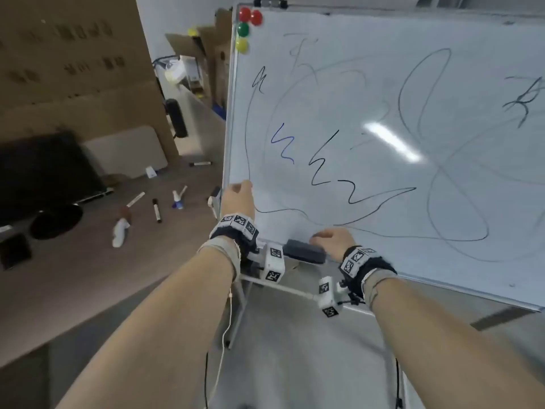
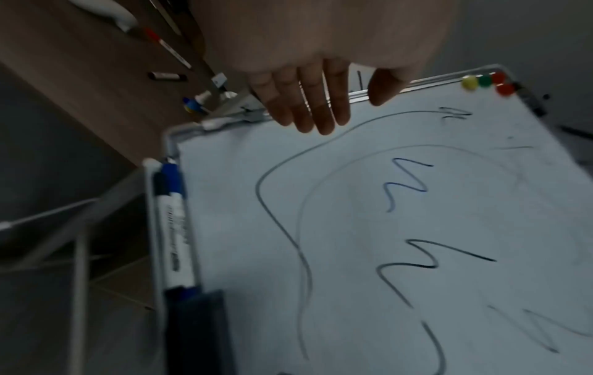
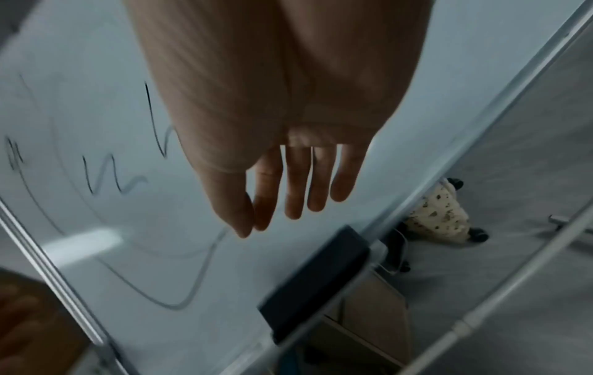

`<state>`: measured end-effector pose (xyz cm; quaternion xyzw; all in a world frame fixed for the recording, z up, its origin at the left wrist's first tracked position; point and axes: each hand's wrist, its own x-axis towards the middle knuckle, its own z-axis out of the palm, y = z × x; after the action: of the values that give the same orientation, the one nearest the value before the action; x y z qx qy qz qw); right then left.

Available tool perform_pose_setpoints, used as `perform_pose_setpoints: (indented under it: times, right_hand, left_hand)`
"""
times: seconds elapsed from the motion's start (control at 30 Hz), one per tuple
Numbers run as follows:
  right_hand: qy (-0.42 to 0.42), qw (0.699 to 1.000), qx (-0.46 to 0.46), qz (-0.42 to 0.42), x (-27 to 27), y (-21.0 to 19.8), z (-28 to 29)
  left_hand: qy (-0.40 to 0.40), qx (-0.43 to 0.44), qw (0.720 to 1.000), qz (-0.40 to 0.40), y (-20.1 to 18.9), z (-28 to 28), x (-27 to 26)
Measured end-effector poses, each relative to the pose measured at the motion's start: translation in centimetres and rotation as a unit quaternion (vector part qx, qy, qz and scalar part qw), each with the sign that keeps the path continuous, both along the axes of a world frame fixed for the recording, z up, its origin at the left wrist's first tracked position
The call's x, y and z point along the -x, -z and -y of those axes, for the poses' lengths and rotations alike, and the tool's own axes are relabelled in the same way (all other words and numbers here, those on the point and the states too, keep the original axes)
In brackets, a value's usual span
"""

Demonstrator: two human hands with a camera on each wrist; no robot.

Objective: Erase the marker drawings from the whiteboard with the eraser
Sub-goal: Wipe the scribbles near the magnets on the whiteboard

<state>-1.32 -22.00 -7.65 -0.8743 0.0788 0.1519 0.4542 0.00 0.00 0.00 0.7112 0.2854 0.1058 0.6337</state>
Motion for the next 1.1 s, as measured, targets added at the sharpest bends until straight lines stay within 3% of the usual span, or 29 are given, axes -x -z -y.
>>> perform_pose_setpoints:
  times: [0.1,0.23,0.3,0.5,0.57,0.67,0.83,0.97,1.1]
  right_hand:
    - [-0.026,0.989,0.139,-0.031,-0.2,3.5,-1.4]
    - [-0.070,0.943,0.324,-0.020,-0.6,5.2,-3.1]
    - [-0.084,0.928,0.364,-0.019,-1.0,5.4,-3.5]
    - [-0.078,0.918,0.386,-0.040,-1.2,4.8,-4.0]
    - [-0.084,0.915,0.392,-0.045,-0.9,3.8,-4.2]
    - [-0.061,0.934,0.353,-0.012,-1.5,0.7,-4.9]
    - [0.000,0.965,0.207,0.159,-5.7,-9.2,-7.2]
    - [0.030,0.948,0.147,0.280,-9.8,-16.8,-8.8]
    - [0.063,0.918,0.162,0.357,-13.4,-21.6,-8.9]
  left_hand:
    - [-0.004,-0.039,0.997,-0.061,2.3,-2.4,0.0]
    - [-0.018,-0.047,0.996,-0.076,4.8,-5.2,-1.0]
    - [-0.008,-0.052,0.996,-0.073,5.1,-6.3,-1.7]
    - [-0.004,-0.027,0.998,-0.060,5.1,-9.4,-4.8]
    - [0.007,-0.014,0.999,-0.052,3.3,-9.7,-5.7]
    - [0.035,-0.040,0.997,-0.057,-0.8,-9.9,-6.5]
    - [0.106,-0.064,0.989,-0.076,-5.5,-10.7,-10.5]
    - [0.139,-0.046,0.989,-0.005,-7.9,-10.2,-14.3]
    - [0.151,-0.035,0.988,0.021,-9.6,-9.7,-18.1]
